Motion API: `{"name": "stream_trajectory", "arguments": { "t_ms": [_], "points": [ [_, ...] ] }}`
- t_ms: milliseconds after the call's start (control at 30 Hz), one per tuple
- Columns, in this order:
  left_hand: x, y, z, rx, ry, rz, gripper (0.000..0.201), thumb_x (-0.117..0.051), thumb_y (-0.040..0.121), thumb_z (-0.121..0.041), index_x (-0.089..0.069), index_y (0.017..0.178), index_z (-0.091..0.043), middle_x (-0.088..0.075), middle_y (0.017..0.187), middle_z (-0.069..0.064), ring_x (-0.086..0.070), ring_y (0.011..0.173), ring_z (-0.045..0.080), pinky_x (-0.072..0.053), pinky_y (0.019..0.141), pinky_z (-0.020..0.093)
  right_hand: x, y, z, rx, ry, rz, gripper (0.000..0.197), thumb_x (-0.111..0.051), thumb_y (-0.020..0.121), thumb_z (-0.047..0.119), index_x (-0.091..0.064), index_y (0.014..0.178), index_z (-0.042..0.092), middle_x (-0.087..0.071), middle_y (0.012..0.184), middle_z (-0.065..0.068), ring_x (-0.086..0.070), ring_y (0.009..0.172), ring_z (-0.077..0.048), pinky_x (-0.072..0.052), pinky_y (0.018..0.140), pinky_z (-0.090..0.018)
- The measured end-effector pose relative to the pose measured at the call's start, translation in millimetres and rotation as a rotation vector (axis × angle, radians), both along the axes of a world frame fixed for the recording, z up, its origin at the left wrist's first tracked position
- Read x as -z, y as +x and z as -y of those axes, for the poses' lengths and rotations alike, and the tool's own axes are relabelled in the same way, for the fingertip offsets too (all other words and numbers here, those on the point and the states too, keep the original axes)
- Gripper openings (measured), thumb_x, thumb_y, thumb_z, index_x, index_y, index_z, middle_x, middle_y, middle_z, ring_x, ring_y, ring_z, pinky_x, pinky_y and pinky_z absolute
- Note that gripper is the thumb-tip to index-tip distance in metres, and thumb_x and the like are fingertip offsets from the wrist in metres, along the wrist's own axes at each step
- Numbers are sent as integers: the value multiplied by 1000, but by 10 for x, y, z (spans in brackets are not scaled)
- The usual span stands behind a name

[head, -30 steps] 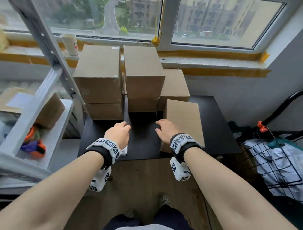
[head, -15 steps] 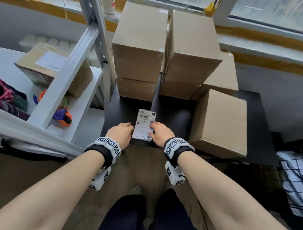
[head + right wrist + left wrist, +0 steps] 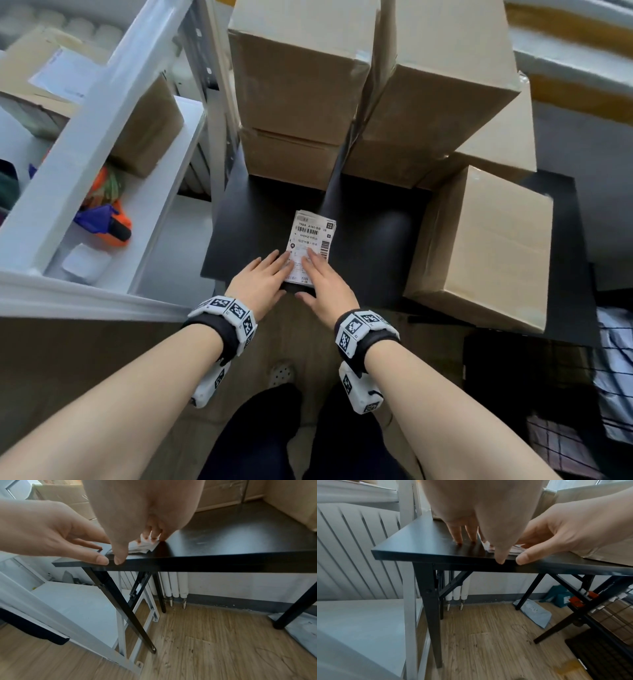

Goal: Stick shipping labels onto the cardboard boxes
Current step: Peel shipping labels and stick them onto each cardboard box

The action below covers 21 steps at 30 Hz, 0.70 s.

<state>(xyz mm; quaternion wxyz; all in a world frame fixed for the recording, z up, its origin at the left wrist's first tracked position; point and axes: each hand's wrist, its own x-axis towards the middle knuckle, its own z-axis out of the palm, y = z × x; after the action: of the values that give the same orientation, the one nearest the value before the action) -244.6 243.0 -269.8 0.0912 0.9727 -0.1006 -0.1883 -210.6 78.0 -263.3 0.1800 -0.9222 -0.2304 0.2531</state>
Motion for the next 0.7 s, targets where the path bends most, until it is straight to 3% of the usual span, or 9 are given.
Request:
{"name": "stream_trajectory", "arguments": {
  "t_ms": [100, 167, 233, 300, 467, 700],
  "points": [
    [32, -52, 18, 2, -26, 34, 55, -43, 98, -25, -24, 148, -14, -17, 158, 4, -15, 146, 22, -14, 118, 35, 27, -43, 64, -23, 5, 20, 69, -57, 92, 20, -19, 150, 17, -8, 160, 3, -10, 147, -14, -20, 119, -30],
    [53, -71, 23, 8, -49, 76, 49, -51, 94, -19, -40, 141, -10, -34, 151, 9, -31, 141, 29, -27, 114, 39, 17, -56, 104, -41, 6, 21, 66, -55, 93, 18, -21, 149, 16, -9, 160, 3, -11, 147, -14, -22, 118, -30],
    [50, -79, 32, 36, -41, 135, 43, -70, 82, -14, -60, 123, -8, -57, 133, 12, -54, 123, 34, -47, 97, 42, -14, -64, 141, -44, 11, 21, 61, -51, 94, 17, -24, 148, 16, -12, 159, 3, -13, 147, -13, -22, 116, -28],
    [47, -75, 57, 63, -24, 174, 43, -86, 62, -14, -71, 102, -8, -70, 113, 12, -68, 101, 34, -57, 75, 41, -47, -69, 174, -47, 11, 30, 56, -48, 96, 15, -26, 147, 15, -14, 159, 3, -15, 146, -12, -22, 115, -27],
    [32, -114, 134, 114, -11, 213, 36, -89, 58, -18, -73, 89, -14, -73, 104, 10, -71, 92, 33, -59, 62, 39, -77, -86, 245, -62, 10, 28, 51, -48, 96, 19, -33, 144, 13, -19, 158, 1, -19, 145, -14, -26, 114, -29],
    [-56, -74, 196, 54, -48, 226, 30, -89, 54, -10, -71, 79, -10, -75, 92, 7, -73, 85, 28, -57, 51, 34, -136, -64, 234, -73, -12, 37, 45, -45, 97, 24, -39, 140, 12, -26, 156, -2, -26, 143, -17, -29, 111, -32]
  ]
}}
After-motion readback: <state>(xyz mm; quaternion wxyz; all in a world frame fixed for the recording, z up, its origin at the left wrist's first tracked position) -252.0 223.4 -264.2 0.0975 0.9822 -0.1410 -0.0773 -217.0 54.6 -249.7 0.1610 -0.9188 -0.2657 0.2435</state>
